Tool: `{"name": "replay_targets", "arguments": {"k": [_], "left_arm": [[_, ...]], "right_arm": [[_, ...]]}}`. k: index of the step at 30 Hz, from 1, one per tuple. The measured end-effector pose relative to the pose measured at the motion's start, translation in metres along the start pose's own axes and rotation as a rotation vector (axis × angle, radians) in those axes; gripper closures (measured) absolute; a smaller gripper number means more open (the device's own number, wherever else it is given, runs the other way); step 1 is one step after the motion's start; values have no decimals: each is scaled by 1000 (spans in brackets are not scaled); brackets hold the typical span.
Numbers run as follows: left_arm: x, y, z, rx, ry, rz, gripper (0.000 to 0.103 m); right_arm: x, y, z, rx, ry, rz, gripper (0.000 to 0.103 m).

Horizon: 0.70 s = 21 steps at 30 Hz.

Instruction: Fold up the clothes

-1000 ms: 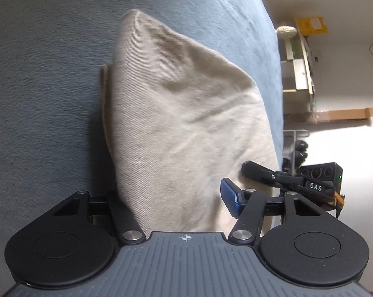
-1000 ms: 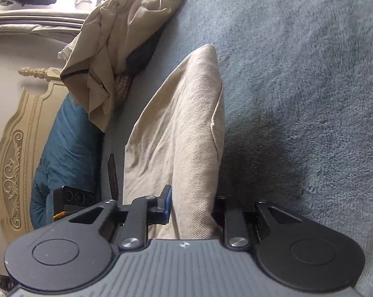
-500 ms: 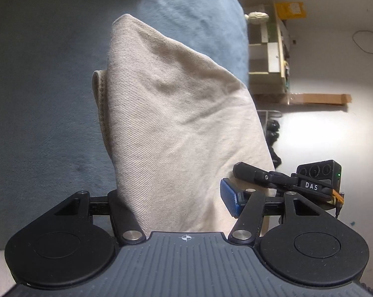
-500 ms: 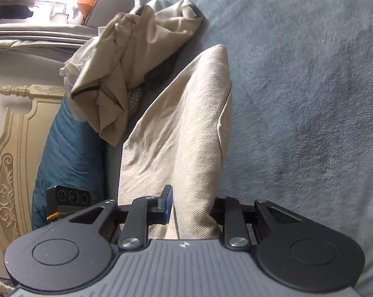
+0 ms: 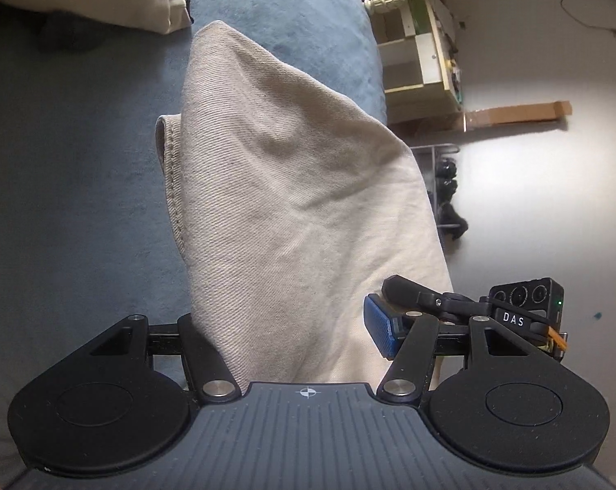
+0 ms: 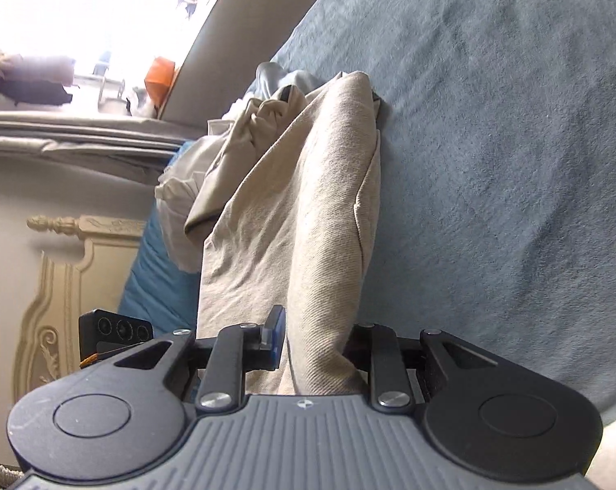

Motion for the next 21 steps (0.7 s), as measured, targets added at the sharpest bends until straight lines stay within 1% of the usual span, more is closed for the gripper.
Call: {"name": "replay_targets", "arguments": {"k": [3,5,9,11,14,16,19,21], "left_arm": [[12,-2,15,9,-14,-6,43],[18,-3,29,32,-23,-19,43],[29,-4,72,85,-58,-54,43],[38,-9,99,91,-87,-72,43],[57,-19,145,73,-126,-76,43],[73,-31,182,40,-153,-64,43],[100,-48,245,-16,-162,-23,43],[114,-59,289,-32,-149,-6,43]], "right_arm": [[9,-10,-7,-12,-12,-2,78],[19,-22,-14,-27,-18,-15,78],[47,-57,-28,-79,-35,-56,78],[66,-75,-38,-111,-47,-72,78],[105,-102,-58,-149,-69,-62,78],[135,-118,-77,-157,-71,-42,78],[180,-144,-112,-141,-67,-30,78],[216,-168,-139,-112,-66,-14,78]]}}
Point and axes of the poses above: each gripper's, at about its wrist camera, not at the fingertips, and z roughly the way its jaws point, x to its right, y to its underside, the point moved 8 cm from there along z, roughly the way its jaws point, and after that the axes turned 7 degrees about z, right-handed, at the moved point
